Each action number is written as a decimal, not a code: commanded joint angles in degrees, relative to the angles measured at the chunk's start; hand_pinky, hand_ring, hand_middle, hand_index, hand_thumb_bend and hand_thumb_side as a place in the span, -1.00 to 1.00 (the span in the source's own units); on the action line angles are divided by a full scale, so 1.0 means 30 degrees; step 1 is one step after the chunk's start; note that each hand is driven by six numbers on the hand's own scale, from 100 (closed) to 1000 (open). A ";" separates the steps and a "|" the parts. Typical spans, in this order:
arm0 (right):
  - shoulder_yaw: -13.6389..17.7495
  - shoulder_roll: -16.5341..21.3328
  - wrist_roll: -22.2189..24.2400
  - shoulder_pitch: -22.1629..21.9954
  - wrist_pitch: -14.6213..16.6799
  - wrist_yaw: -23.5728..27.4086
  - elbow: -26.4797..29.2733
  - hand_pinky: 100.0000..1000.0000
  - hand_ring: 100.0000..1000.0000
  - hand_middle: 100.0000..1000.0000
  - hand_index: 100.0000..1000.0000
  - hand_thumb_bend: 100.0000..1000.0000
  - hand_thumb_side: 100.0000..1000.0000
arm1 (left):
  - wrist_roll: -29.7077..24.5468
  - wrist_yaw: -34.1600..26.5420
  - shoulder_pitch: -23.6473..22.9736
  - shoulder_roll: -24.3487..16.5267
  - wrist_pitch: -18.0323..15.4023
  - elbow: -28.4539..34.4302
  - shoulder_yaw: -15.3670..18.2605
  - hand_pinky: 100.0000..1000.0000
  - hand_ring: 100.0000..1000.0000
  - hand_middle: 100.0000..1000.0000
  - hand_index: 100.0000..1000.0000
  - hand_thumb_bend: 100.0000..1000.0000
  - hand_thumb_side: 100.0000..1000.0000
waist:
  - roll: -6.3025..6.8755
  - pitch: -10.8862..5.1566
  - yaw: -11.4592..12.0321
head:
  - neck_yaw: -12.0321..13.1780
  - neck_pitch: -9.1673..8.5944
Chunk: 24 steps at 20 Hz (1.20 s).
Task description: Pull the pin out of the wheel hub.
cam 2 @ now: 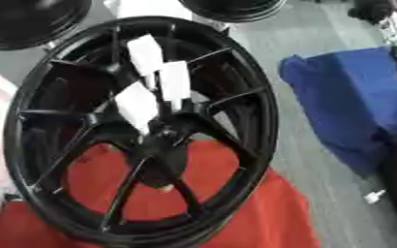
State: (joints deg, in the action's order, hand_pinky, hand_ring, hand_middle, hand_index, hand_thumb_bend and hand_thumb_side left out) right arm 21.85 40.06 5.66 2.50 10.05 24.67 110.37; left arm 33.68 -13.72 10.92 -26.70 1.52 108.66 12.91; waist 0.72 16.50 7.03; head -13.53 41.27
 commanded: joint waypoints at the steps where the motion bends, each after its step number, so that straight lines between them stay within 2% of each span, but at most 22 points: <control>1: 0.0131 0.0942 0.0019 0.0229 0.0144 0.0197 0.0414 0.70 0.38 0.23 0.55 -1.00 -0.28 | 0.0074 0.0149 -0.0023 -0.0500 -0.0009 0.0195 0.0255 0.18 0.52 0.26 0.45 -0.38 0.24 | 0.0070 -0.0254 -0.0065 | 0.0319 0.0039; 5: 0.0135 0.1189 -0.0049 0.0409 0.0263 0.0165 0.0618 0.70 0.38 0.23 0.55 -1.00 -0.31 | 0.0232 0.0230 -0.0124 -0.0621 -0.0022 0.0301 0.0363 0.18 0.52 0.25 0.45 -0.38 0.23 | 0.0163 0.0079 -0.0238 | 0.0804 -0.0107; 10: 0.0109 0.1301 -0.0140 0.0440 0.0490 -0.0293 0.1081 0.70 0.38 0.23 0.55 -1.00 -0.31 | 0.0713 0.0407 -0.0327 -0.0714 -0.0175 0.0646 0.0581 0.18 0.52 0.25 0.44 -0.38 0.23 | 0.0267 0.0822 -0.0569 | 0.1669 -0.1412; 14: 0.0060 0.1185 -0.0257 0.0434 0.0542 -0.0800 0.1366 0.70 0.38 0.23 0.55 -1.00 -0.30 | 0.0996 0.0450 -0.0415 -0.0685 -0.0213 0.0912 0.0590 0.18 0.51 0.25 0.44 -0.39 0.22 | 0.0278 0.1332 -0.0643 | 0.2127 -0.2157; 24: 0.0193 0.1051 -0.0620 0.0327 0.0961 -0.1157 0.1406 0.69 0.37 0.22 0.54 -1.00 -0.32 | 0.0957 0.0725 -0.0017 -0.1134 -0.0076 0.1537 0.0457 0.18 0.51 0.24 0.44 -0.39 0.20 | 0.0155 0.1778 -0.0641 | 0.2266 -0.1943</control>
State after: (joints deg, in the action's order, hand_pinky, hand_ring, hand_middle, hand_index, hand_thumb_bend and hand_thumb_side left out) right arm 21.55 41.69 3.99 3.44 12.68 21.52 113.32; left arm 36.53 -11.84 10.48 -27.83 1.21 112.04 13.93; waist 1.28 22.73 5.07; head -6.65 35.67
